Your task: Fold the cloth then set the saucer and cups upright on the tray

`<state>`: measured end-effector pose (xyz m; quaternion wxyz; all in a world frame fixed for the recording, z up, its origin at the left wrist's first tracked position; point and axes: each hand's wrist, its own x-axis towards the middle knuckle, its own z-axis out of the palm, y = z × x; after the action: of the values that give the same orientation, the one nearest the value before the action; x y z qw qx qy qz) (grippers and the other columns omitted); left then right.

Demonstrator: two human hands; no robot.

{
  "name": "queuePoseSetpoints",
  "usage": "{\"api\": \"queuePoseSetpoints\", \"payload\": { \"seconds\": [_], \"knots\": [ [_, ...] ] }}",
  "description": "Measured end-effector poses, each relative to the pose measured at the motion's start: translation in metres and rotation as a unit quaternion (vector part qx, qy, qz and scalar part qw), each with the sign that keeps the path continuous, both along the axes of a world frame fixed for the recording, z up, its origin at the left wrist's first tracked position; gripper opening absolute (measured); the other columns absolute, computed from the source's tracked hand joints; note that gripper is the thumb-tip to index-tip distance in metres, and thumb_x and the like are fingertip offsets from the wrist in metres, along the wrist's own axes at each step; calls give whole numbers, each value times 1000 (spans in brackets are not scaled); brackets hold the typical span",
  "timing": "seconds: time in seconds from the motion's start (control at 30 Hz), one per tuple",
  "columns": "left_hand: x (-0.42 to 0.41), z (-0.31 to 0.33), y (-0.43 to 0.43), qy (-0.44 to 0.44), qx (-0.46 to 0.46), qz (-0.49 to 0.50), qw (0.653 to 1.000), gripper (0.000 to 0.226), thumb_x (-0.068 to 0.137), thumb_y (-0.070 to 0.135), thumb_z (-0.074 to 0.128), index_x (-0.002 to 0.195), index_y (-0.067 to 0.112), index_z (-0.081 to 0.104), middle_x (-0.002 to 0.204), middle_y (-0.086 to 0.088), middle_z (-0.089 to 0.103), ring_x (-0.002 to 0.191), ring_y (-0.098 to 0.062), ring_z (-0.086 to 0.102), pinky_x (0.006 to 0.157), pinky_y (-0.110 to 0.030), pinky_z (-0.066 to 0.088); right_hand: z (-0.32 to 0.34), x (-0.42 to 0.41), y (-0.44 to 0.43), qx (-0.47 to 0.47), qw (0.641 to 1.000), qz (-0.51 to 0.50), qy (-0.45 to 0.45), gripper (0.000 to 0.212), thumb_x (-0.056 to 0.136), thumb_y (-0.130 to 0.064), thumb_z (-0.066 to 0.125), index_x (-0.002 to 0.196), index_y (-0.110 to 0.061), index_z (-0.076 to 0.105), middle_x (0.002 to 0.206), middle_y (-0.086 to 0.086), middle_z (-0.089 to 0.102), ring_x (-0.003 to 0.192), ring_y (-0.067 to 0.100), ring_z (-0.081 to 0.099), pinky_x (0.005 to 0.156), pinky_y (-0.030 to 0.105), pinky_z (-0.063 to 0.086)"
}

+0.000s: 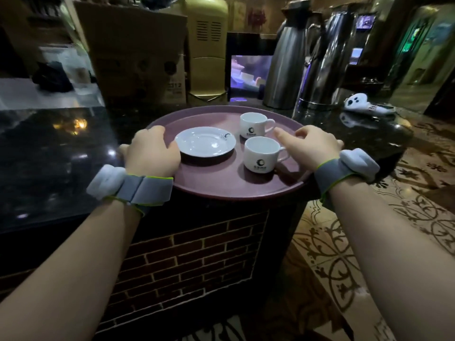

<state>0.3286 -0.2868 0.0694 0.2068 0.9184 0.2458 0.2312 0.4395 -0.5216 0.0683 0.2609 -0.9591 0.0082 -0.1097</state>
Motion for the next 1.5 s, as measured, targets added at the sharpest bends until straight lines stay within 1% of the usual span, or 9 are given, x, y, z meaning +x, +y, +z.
{"api": "queuePoseSetpoints", "payload": {
  "seconds": [0.17,0.27,0.37,0.63,0.77,0.9,1.1,1.3,1.5],
  "knots": [
    [40,0,-41,13,-24,-22,999,39,88,31,45,120,11,51,129,-18,55,120,-40,44,101,-42,29,-2,41,-43,14,1000,5,0,84,64,-81,38,123,-24,57,128,11,62,124,39,45,100,40,32],
    [59,2,-61,11,-21,-37,999,42,88,34,45,124,14,49,132,-14,53,124,-36,43,104,-43,28,-4,64,-61,50,999,12,13,78,65,-79,42,120,-26,59,124,8,64,118,38,51,103,42,40],
    [73,4,-77,-8,-27,-61,998,30,87,33,47,112,17,54,125,-17,56,118,-36,48,103,-44,32,-4,85,-74,79,996,27,12,75,67,-76,47,120,-23,59,123,6,65,118,34,54,102,44,44],
    [89,3,-113,9,-7,-84,996,37,88,31,47,114,5,49,125,-19,53,109,-37,52,102,-52,36,-2,125,-98,106,991,82,-9,66,74,-66,55,121,-19,60,129,7,62,123,27,53,106,42,40],
    [99,4,-135,-23,-22,-49,998,19,88,30,46,105,22,51,117,-13,57,110,-37,52,101,-51,37,2,144,-111,88,990,113,-1,67,75,-67,52,120,-19,60,129,7,62,121,31,53,104,44,41],
    [106,-1,-151,-91,-67,-2,994,35,92,25,39,122,15,53,132,-11,56,125,-31,46,107,-51,33,1,159,-120,58,989,139,-7,73,75,-72,45,123,-18,58,130,9,61,125,34,49,106,41,37],
    [109,-14,-171,-132,-61,47,988,34,92,19,38,119,11,57,131,-10,59,125,-28,48,107,-46,35,-7,172,-128,2,989,147,-3,85,70,-80,31,129,-22,52,132,15,59,125,42,45,105,43,34],
    [107,-16,-174,-126,-80,68,986,36,88,20,38,117,12,59,125,-13,62,119,-30,52,106,-44,36,-13,177,-126,-18,991,130,16,85,74,-75,28,129,-14,50,131,22,56,124,44,43,103,46,33],
    [110,-21,-166,-114,-64,74,989,34,91,18,38,117,11,59,135,-12,53,132,-25,38,113,-38,24,-12,177,-126,-9,994,104,26,79,82,-68,28,133,-10,46,134,23,51,126,44,39,103,45,31]
  ]
}}
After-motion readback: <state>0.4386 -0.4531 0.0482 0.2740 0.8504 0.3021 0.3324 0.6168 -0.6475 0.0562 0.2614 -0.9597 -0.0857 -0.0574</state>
